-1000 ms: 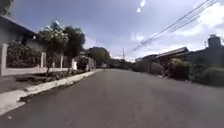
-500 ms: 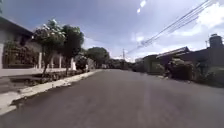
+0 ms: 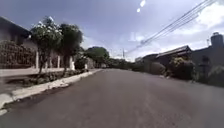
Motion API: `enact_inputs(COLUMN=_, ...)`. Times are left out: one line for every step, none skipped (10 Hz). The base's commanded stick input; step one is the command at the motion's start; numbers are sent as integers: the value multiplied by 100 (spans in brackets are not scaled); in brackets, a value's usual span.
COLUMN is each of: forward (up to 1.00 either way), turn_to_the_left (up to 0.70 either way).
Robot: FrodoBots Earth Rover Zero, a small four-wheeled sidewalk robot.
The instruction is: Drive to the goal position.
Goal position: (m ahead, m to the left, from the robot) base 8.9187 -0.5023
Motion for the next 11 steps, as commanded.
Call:
enact_inputs(forward=45, turn_to_the_left=0)
enact_inputs(forward=45, turn_to_the_left=0)
enact_inputs(forward=45, turn_to_the_left=0)
enact_inputs(forward=45, turn_to_the_left=0)
enact_inputs(forward=45, turn_to_the_left=0)
enact_inputs(forward=45, turn_to_the_left=0)
enact_inputs(forward=45, turn_to_the_left=0)
enact_inputs(forward=45, turn_to_the_left=0)
enact_inputs(forward=45, turn_to_the_left=0)
enact_inputs(forward=45, turn_to_the_left=0)
enact_inputs(forward=45, turn_to_the_left=0)
